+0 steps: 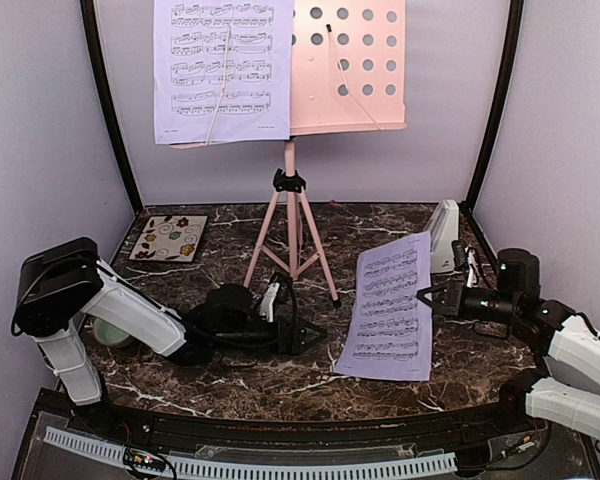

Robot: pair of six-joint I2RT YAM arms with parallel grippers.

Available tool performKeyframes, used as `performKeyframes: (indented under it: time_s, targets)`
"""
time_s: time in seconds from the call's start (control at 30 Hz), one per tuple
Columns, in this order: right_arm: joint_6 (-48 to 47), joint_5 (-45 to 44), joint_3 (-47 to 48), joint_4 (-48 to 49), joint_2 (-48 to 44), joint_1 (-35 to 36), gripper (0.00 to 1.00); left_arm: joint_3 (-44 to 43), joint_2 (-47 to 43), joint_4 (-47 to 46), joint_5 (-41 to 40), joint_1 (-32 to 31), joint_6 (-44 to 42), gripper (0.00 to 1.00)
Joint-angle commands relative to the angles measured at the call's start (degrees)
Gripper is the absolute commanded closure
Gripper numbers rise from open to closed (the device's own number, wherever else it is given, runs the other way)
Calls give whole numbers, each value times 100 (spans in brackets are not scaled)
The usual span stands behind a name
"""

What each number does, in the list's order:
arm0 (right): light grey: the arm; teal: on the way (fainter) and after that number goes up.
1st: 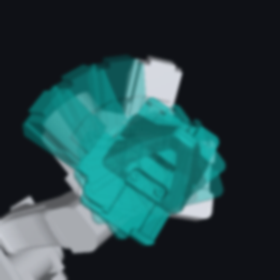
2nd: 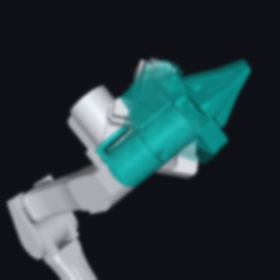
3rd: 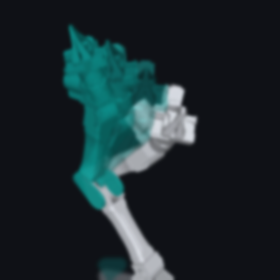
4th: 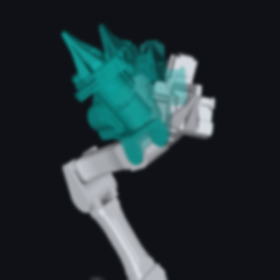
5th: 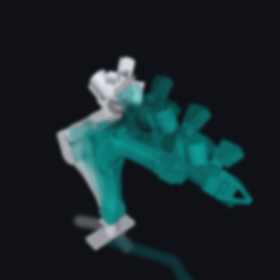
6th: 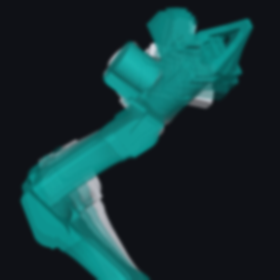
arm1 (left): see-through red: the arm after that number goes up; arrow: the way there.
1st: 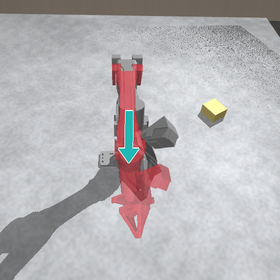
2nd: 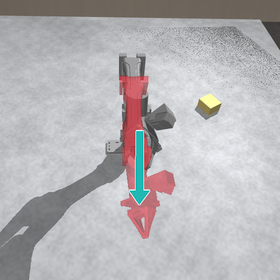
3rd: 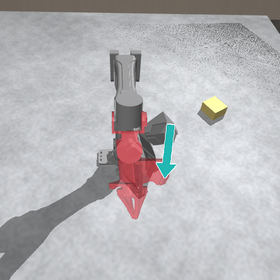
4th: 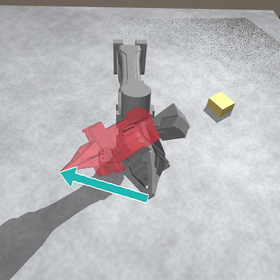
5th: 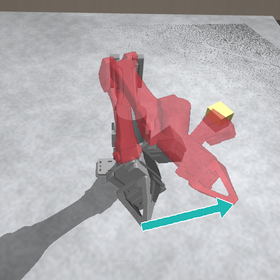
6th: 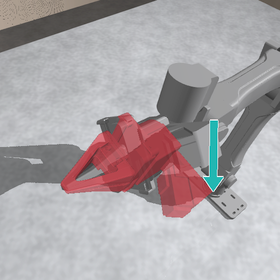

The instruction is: Set up the instrument practice props

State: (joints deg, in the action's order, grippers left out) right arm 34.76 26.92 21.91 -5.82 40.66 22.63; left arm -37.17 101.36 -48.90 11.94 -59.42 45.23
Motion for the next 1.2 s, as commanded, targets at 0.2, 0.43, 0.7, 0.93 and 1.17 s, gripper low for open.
performKeyframes:
  time_s: [0.2, 0.43, 0.7, 0.93, 1.17]
  targets:
    - [-998, 2310, 414, -236, -876, 63, 100, 637, -1110, -414, 248, 9, -1670, 13]
    - [-656, 2859, 488, 519, -1119, 221, 100, 1162, -1462, -1007, 254, -40, -1803, 14]
    - [-322, 3367, 721, 1113, -1109, 359, 100, 1419, -1448, -1894, 514, -137, -1959, 14]
    - [145, 3548, 902, 1664, -1078, 473, 100, 1298, -1487, -1990, 581, -245, -2154, 13]
    - [334, 3605, 1071, 1831, -1072, 571, 100, 1157, -1471, -2045, 674, -325, -2248, 13]
